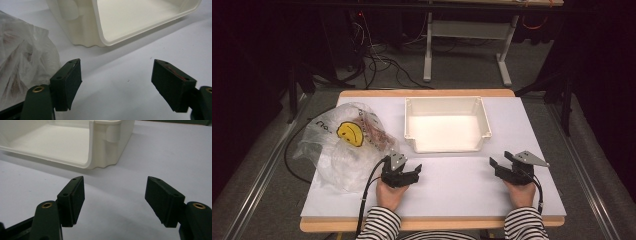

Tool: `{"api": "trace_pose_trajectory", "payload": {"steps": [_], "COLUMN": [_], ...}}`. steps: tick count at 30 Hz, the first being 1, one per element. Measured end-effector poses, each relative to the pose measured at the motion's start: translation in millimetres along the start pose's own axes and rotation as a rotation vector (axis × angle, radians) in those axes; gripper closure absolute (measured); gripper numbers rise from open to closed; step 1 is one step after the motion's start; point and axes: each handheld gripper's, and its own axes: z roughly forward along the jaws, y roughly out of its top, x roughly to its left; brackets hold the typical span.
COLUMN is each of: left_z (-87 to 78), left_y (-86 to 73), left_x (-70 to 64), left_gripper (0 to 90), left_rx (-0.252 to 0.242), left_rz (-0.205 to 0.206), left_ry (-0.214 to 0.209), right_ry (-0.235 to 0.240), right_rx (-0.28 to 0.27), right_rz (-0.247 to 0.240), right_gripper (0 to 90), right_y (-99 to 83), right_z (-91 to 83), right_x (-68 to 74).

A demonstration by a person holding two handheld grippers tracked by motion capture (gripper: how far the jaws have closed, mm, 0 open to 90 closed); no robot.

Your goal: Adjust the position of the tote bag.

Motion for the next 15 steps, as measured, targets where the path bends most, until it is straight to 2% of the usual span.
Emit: {"api": "trace_pose_trajectory", "payload": {"steps": [9,15], "left_z": [0.8,1.1], "left_y": [0.6,0.7], "left_x": [-2.0,-1.8], "left_gripper": [24.1,23.8], "left_rx": [0.011,0.007], "left_rz": [0.019,0.010], "left_ry": [0.017,0.019], "right_ry": [0.001,0.003], "right_rx": [0.008,0.014], "right_rz": [0.009,0.001], "right_gripper": [32.7,32.8], "right_y": [0.2,0.4], "right_z": [0.3,1.0], "right_x": [-0.2,-0.1]}}
